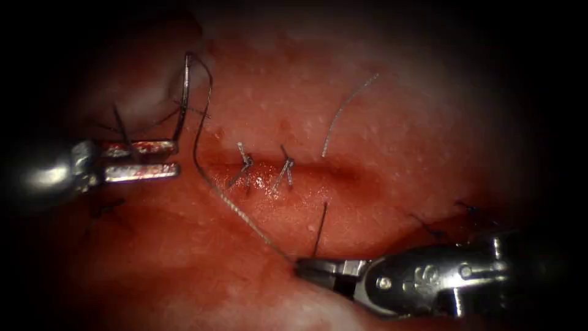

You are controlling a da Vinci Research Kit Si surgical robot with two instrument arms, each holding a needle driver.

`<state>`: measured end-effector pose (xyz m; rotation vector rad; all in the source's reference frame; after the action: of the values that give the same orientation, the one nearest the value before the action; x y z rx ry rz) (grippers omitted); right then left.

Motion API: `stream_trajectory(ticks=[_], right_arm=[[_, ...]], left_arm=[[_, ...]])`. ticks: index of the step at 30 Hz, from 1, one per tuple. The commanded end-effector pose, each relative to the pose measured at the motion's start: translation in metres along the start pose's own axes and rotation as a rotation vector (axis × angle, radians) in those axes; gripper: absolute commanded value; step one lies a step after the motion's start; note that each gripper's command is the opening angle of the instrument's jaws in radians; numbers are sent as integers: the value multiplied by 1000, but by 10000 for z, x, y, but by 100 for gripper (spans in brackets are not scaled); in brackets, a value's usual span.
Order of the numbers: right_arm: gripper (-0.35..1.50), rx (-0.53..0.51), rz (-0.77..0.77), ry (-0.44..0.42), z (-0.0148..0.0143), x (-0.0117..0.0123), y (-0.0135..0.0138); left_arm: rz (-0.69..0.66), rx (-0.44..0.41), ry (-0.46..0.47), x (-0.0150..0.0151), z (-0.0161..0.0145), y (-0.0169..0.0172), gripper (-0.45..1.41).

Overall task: Wound Closure
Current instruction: Pull the length of the suture through until only a short tail remains.

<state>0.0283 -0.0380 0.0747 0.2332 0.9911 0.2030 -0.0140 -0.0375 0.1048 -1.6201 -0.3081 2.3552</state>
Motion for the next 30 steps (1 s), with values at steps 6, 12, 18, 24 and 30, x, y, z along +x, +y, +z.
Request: stream_trajectory(ticks=[6, 12, 18, 24, 30], right_arm=[[109, 37, 15, 57, -14, -4, 5], [109, 57, 28, 82, -71, -17, 40], [101, -21, 185, 108, -75, -44, 82], [96, -171, 502, 172, -52, -81, 133], [99, -167, 655, 269, -14, -107, 152]], left_arm=[[0, 0, -1, -6, 7, 0, -45], [-4, 0, -1, -9, 6, -2, -45], [-2, 0, -1, -11, 7, -2, -45], [-8, 1, -1, -12, 8, -1, -45], [-7, 3, -2, -12, 9, -1, -45]])
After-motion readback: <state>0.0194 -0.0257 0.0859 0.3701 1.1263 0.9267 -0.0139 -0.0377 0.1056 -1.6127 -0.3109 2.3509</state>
